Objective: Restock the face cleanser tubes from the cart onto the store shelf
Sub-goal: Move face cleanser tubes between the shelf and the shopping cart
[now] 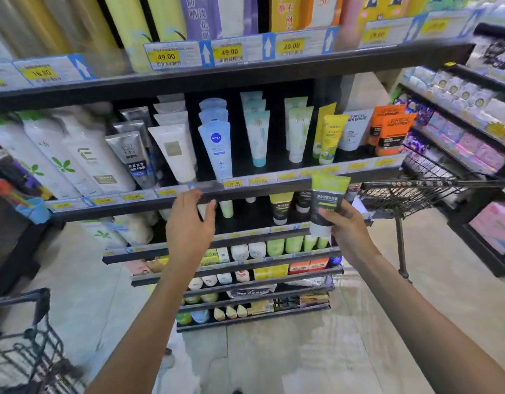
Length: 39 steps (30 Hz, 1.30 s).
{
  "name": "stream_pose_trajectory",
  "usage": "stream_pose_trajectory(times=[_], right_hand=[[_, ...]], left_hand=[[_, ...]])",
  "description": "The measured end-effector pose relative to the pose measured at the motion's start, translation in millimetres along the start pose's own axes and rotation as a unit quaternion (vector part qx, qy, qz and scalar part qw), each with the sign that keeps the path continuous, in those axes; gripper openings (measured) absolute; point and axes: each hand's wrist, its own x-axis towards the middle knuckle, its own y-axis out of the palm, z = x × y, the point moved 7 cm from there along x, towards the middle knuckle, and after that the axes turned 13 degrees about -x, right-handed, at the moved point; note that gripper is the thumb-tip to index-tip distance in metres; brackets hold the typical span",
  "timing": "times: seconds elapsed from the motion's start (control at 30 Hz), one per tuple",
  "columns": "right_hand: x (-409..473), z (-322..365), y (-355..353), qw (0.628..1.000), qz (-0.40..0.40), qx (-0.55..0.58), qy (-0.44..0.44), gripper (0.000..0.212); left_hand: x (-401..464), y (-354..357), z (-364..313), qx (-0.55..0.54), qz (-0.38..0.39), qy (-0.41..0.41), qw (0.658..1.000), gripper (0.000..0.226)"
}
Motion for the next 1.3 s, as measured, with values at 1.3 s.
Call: stream_pose_trajectory(times=[1.3], right_hand=[[154, -99, -27, 0.913, 0.056, -0.405, -0.006, 0.032]], left_hand=[[-26, 251, 114, 0.227, 0.274, 0.022, 0.934, 0.032]])
